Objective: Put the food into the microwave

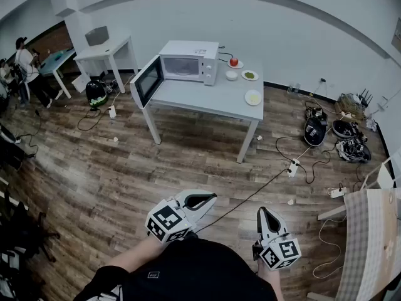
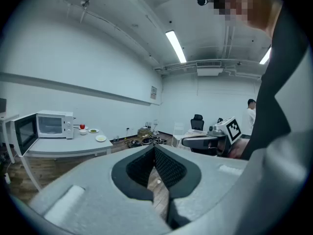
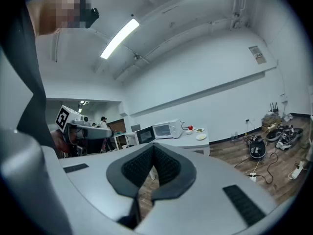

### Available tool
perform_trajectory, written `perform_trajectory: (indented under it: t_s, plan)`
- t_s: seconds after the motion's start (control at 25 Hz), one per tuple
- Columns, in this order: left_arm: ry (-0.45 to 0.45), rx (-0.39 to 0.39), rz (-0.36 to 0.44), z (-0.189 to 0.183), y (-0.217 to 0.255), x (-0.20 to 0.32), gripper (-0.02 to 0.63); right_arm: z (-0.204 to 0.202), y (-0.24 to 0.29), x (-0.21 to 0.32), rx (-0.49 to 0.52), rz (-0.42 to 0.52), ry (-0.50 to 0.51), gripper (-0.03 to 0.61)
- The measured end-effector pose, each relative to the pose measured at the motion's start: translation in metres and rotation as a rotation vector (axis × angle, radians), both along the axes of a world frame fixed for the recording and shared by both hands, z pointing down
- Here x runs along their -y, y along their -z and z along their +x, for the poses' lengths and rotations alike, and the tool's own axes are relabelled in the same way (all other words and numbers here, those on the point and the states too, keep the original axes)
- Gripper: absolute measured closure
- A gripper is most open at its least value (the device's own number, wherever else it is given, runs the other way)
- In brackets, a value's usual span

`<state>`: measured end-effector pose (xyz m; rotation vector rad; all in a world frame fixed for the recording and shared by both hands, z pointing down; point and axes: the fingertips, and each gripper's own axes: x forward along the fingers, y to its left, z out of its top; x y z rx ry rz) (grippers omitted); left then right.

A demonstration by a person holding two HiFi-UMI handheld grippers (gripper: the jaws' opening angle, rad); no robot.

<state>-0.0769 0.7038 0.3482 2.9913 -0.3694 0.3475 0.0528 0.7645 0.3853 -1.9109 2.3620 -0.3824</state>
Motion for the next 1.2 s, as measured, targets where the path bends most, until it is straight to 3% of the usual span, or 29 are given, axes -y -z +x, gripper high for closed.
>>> perform_trajectory:
  t_s: [0.32, 0.68, 0.92, 1.2]
  plan:
    - [0.023, -0.004, 0.053, 0.016, 0.0, -0.018, 0.607, 0.009, -0.004, -0.017, -0.029, 0.005, 0.03, 0.571]
    - [0.07, 0.005, 0.077, 0.015, 0.001, -0.01, 0.607, 0.012, -0.011, -0.013, 0.016, 0.008, 0.053, 0.569]
    - [0.095, -0.007, 0.057, 0.013, -0.005, 0.029, 0.607, 0.013, -0.024, 0.021, 0.028, -0.028, 0.077, 0.569]
    - [0.09, -0.016, 0.068, 0.039, -0.008, 0.112, 0.607, 0.036, -0.025, 0.1, 0.014, -0.025, 0.087, 0.569]
